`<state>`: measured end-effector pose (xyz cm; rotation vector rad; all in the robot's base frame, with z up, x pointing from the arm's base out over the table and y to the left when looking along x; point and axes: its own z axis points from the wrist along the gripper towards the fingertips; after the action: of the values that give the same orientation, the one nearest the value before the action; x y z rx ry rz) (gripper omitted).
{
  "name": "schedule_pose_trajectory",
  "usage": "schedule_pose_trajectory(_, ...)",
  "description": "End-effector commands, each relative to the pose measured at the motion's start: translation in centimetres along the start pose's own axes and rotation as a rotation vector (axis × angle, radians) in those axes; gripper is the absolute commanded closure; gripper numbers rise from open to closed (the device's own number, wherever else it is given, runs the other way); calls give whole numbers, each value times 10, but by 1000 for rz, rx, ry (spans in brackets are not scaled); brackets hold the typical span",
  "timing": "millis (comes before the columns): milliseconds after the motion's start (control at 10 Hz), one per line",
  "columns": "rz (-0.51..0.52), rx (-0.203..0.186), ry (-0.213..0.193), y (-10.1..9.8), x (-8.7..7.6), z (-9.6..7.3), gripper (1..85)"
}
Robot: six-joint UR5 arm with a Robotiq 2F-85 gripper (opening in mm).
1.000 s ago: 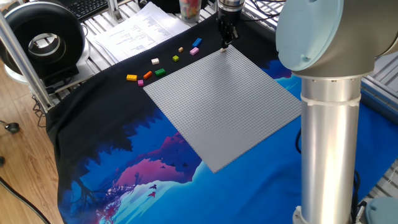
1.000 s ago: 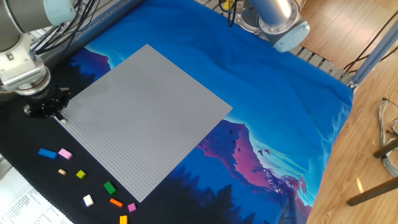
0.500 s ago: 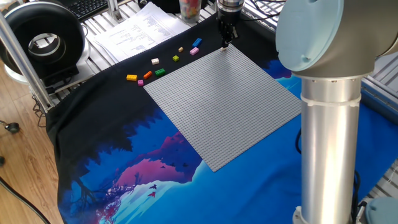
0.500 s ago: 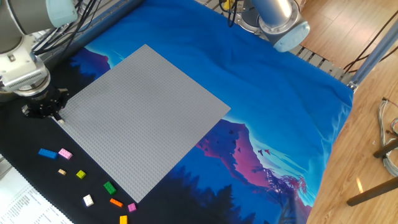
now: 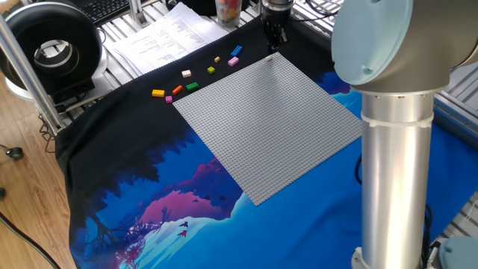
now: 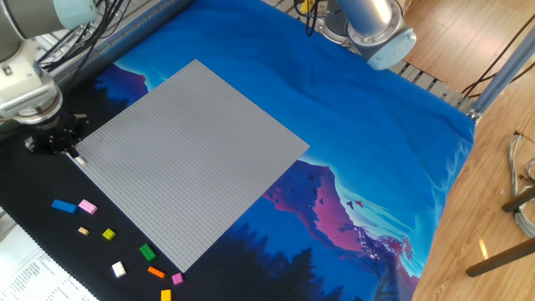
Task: Build with small Lego blocks
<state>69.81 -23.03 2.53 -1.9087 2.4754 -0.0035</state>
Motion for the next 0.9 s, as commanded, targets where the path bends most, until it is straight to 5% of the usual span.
schedule_pose_trajectory(0, 62, -31, -65, 1, -3, -19, 260)
schedule_pose_trajectory(200, 219, -54, -124, -7, -10, -39, 57)
schedule_pose_trajectory(400, 358, -38, -91, -17, -8, -50, 47)
schedule_pose_trajectory(600, 476, -32, -36, -23, -11, -63, 407)
schedule_pose_trajectory(800, 544, -77, -27, -12, -28, -79, 583)
